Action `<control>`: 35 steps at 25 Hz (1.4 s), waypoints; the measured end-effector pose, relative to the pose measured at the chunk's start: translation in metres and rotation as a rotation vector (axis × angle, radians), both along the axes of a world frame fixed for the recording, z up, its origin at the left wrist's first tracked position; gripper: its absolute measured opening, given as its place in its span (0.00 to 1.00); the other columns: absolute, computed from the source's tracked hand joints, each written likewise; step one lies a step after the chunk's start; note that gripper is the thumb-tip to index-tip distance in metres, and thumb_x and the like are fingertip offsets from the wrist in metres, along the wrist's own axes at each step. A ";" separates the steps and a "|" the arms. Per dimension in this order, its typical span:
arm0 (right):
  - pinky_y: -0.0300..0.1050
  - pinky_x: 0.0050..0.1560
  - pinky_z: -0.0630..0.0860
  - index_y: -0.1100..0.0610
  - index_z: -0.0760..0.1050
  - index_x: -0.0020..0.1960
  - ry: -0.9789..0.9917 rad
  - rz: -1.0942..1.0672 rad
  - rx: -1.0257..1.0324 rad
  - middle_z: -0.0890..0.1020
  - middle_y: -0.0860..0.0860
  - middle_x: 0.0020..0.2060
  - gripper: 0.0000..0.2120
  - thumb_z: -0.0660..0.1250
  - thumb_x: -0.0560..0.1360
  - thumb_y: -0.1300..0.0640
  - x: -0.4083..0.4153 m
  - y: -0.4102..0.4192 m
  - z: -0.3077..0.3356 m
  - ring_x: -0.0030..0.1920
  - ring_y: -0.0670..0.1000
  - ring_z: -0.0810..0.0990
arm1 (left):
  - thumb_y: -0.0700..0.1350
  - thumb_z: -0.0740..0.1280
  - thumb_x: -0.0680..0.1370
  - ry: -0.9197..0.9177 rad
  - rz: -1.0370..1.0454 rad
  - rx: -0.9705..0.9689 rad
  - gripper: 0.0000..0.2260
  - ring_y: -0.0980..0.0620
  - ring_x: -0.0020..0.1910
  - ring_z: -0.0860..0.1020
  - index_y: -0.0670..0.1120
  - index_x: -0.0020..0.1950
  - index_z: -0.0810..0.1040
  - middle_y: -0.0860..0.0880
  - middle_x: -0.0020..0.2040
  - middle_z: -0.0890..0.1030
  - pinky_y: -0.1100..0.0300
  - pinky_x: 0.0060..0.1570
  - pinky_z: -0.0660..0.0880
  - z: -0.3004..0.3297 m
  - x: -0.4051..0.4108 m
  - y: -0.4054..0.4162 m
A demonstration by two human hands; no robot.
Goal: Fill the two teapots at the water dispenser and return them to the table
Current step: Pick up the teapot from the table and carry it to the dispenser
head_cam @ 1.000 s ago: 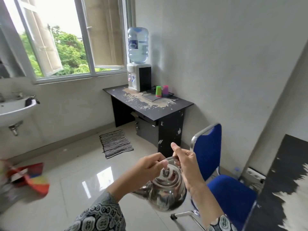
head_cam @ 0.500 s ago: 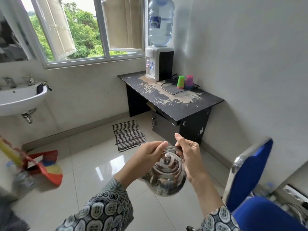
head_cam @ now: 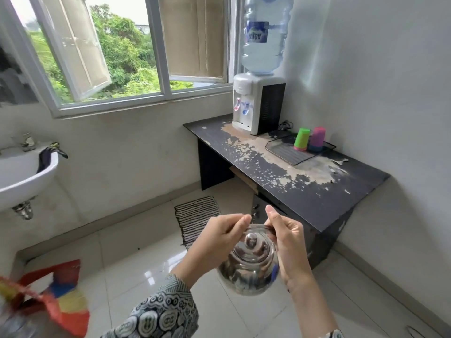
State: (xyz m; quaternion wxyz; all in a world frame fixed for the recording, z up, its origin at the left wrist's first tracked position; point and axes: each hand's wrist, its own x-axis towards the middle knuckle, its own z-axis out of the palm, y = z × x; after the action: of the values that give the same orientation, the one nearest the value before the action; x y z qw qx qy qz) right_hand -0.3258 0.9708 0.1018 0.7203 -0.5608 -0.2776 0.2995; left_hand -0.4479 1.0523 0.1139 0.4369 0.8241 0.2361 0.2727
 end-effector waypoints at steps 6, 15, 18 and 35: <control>0.34 0.28 0.69 0.53 0.70 0.24 0.058 0.001 0.029 0.69 0.45 0.19 0.20 0.65 0.74 0.50 0.031 0.163 0.012 0.23 0.44 0.67 | 0.62 0.54 0.75 -0.145 0.084 -0.148 0.22 0.59 0.25 0.66 0.50 0.27 0.71 0.57 0.22 0.71 0.63 0.32 0.65 0.009 0.038 0.161; 0.29 0.31 0.71 0.52 0.75 0.26 -0.030 0.200 0.042 0.73 0.45 0.22 0.18 0.63 0.74 0.50 0.137 0.392 0.028 0.27 0.41 0.71 | 0.60 0.51 0.79 -0.177 0.147 -0.220 0.25 0.54 0.27 0.64 0.50 0.25 0.66 0.55 0.24 0.67 0.56 0.35 0.63 0.027 0.134 0.389; 0.29 0.32 0.71 0.52 0.75 0.26 -0.020 0.190 0.039 0.74 0.43 0.22 0.19 0.63 0.75 0.51 0.174 0.465 0.029 0.27 0.41 0.71 | 0.60 0.50 0.78 -0.179 0.191 -0.185 0.26 0.53 0.27 0.60 0.42 0.27 0.61 0.49 0.26 0.62 0.57 0.32 0.58 0.029 0.174 0.457; 0.31 0.24 0.65 0.52 0.65 0.21 0.115 -0.288 -0.075 0.67 0.45 0.16 0.25 0.60 0.76 0.60 0.408 0.788 -0.065 0.20 0.42 0.65 | 0.63 0.50 0.75 0.129 0.019 -0.238 0.27 0.57 0.23 0.63 0.43 0.27 0.67 0.54 0.23 0.67 0.65 0.28 0.61 -0.061 0.438 0.791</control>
State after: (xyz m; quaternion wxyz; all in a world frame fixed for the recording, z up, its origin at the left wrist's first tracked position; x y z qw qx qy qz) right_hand 0.0824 1.7591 0.0368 0.7489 -0.6035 -0.1412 0.2347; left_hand -0.0094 1.8431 0.0529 0.5129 0.7799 0.3023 0.1933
